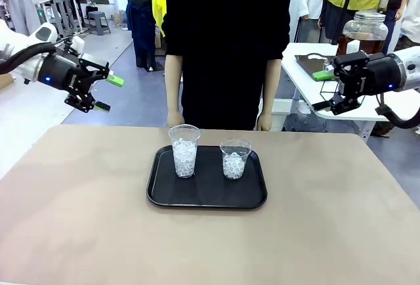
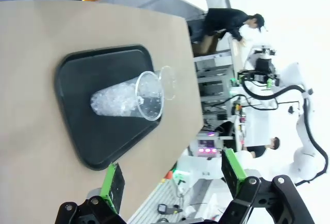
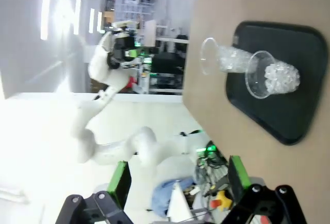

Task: Pour the drink into the iced cup.
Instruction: Pick up the iced cup indicated by the human and present it to them.

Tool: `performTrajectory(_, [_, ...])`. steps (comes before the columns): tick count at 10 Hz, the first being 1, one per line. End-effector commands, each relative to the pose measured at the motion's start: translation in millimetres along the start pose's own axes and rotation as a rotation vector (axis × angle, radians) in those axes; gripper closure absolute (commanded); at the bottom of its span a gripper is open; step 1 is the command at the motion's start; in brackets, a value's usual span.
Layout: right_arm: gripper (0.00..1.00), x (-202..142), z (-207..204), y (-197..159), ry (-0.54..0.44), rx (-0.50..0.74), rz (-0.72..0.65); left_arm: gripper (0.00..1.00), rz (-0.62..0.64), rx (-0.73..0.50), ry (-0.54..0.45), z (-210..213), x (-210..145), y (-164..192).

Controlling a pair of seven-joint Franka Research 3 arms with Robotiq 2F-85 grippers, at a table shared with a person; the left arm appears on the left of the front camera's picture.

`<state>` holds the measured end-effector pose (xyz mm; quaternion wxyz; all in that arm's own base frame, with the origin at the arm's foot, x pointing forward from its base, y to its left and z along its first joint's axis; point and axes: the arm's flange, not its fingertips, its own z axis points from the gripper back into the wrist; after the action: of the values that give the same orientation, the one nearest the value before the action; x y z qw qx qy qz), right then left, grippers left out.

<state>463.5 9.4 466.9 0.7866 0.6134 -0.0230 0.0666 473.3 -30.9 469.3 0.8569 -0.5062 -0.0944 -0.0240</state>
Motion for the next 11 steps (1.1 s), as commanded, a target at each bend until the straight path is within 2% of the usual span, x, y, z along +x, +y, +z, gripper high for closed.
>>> performTrajectory(1, [0.0, 23, 10, -7, -0.024, 0.099, -0.073, 0.0, 0.022, -0.104, 0.005, -3, 21, 16])
performTrajectory(3, [0.0, 37, 15, -18, -0.052, 0.123, -0.116, 0.0, 0.041, -0.161, 0.006, -8, 33, 26])
performTrajectory(7, [0.0, 54, 21, -36, -0.044, 0.165, -0.138, 0.0, -0.009, -0.263, 0.042, -7, 50, 33])
performTrajectory(11, [0.0, 57, 20, -38, -0.027, 0.147, -0.138, 0.0, 0.013, -0.265, 0.051, 6, 52, 39])
